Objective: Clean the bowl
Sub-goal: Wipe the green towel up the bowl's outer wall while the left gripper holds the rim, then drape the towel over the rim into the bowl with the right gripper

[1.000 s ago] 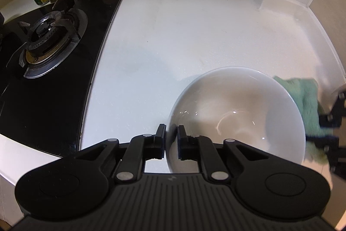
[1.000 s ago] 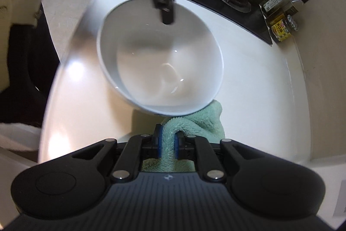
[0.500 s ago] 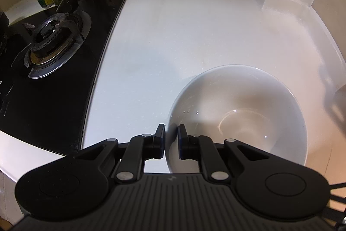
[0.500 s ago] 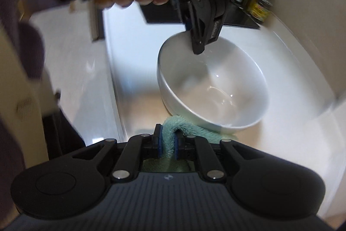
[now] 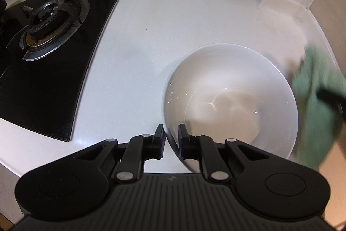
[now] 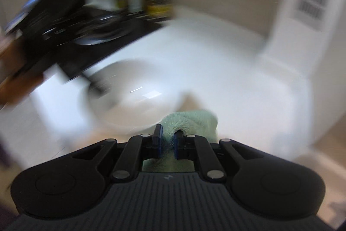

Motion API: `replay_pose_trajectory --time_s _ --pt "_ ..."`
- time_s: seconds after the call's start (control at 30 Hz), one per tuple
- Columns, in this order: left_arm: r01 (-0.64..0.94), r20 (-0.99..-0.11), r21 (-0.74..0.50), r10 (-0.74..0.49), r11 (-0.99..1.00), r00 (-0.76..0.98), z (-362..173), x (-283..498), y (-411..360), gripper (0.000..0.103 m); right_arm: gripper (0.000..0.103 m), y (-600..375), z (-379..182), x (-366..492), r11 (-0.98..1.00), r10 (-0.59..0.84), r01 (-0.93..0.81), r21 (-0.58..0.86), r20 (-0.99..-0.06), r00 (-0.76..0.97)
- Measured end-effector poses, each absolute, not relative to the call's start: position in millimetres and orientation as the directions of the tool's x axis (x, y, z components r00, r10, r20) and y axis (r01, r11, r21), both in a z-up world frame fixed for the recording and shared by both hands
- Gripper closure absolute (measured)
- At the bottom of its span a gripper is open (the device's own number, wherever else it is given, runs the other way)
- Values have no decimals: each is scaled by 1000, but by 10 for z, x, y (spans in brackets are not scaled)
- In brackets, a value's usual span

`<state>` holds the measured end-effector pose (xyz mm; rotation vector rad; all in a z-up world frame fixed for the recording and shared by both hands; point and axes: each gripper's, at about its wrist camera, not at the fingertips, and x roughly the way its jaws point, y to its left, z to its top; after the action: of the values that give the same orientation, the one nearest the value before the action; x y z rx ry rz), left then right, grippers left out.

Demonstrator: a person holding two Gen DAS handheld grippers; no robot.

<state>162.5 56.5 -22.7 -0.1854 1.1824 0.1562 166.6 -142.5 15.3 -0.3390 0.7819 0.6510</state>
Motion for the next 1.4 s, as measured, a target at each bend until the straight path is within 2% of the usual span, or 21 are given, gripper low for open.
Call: replay_pose_trajectory --time_s 0.17,0.4,0.53,0.57,0.63,0.67,0.73,0.87,0.93,0.97,1.0,1.2,1.27,1.33,1.4 --pt "-229 -929 -86 5 970 370 -228 1630 594 91 95 -987 110 2127 730 397 -680 -72 -765 507" --pt "-253 -930 -112 -13 961 366 -246 1650 634 94 94 -726 85 1700 563 406 -813 -149 -807 429" --pt "-249 -931 -125 -26 960 365 -254 1646 643 93 94 -693 0 1637 572 362 -796 -198 -810 461" --pt "-249 -931 -124 -26 960 364 -255 1650 641 93 92 -696 27 1645 586 365 -787 -196 -802 472" --pt "-246 -931 -119 -22 962 365 -258 1651 632 94 74 -710 115 1627 613 360 -755 -235 -767 531" --pt "-244 -931 -116 -20 963 366 -259 1650 628 93 69 -702 111 1643 612 344 -747 -259 -764 547" --pt "-241 -930 -111 -15 964 367 -262 1649 620 93 69 -692 68 1725 611 321 -742 -275 -770 551" --pt "-243 -930 -114 -17 963 368 -275 1652 626 93 70 -705 -126 2010 644 307 -740 -193 -821 481" --pt "-250 -931 -115 -17 961 366 -282 1655 627 93 79 -747 -234 2168 680 288 -719 -143 -850 442" --pt "-256 -931 -115 -15 960 364 -286 1655 625 94 86 -821 -233 2251 723 330 -690 -35 -860 389" --pt "-260 -932 -114 -13 959 363 -289 1655 621 94 86 -869 -213 2274 749 342 -663 13 -865 368" --pt "-242 -932 -84 10 967 362 -304 1658 567 95 86 -1042 -197 1990 842 329 -532 87 -865 380" --pt "-206 -932 -64 15 977 361 -302 1647 514 91 87 -1056 -231 1954 850 338 -519 92 -850 403" --pt "-126 -933 -30 17 992 359 -302 1637 418 79 88 -1033 -251 2011 846 340 -526 83 -844 415" --pt "-41 -933 6 20 999 360 -303 1619 320 74 90 -985 -255 2130 833 337 -550 59 -842 421"
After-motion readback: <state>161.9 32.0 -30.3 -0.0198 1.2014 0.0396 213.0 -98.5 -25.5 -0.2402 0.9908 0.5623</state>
